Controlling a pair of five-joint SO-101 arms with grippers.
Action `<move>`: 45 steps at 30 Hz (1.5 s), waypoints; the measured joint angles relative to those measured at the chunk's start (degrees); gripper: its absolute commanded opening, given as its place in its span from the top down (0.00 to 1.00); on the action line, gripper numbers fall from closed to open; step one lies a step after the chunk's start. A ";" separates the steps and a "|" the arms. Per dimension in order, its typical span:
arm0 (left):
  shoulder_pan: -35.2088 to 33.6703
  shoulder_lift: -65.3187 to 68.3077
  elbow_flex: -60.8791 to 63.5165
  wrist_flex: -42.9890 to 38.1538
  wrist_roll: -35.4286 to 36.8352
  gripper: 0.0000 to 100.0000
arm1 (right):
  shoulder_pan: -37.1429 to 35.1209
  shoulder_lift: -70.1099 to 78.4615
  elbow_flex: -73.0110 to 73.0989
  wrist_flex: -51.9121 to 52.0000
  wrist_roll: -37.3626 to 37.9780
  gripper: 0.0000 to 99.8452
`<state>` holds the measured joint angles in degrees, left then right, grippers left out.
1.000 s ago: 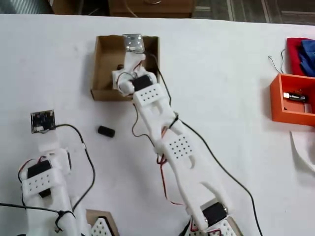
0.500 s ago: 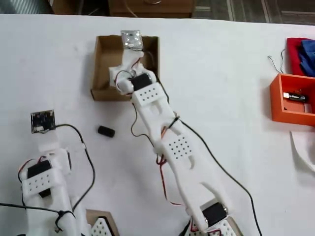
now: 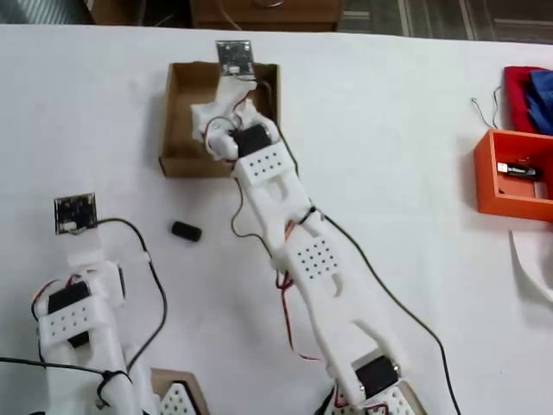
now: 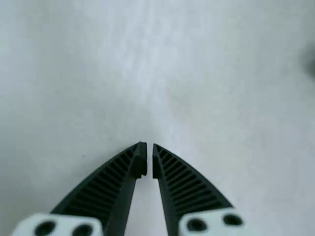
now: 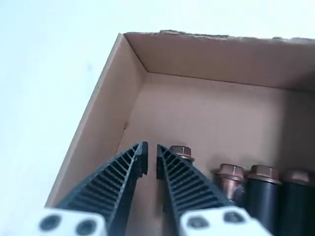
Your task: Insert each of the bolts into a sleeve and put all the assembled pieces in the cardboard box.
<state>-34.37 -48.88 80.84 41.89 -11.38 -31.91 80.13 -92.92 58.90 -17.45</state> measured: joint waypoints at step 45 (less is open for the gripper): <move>0.00 0.00 0.00 -0.09 0.00 0.95 | 2.11 -9.67 -0.62 4.66 0.09 0.98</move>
<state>-34.37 -48.88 80.84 41.80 -11.38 -29.80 70.46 -93.54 63.56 -17.36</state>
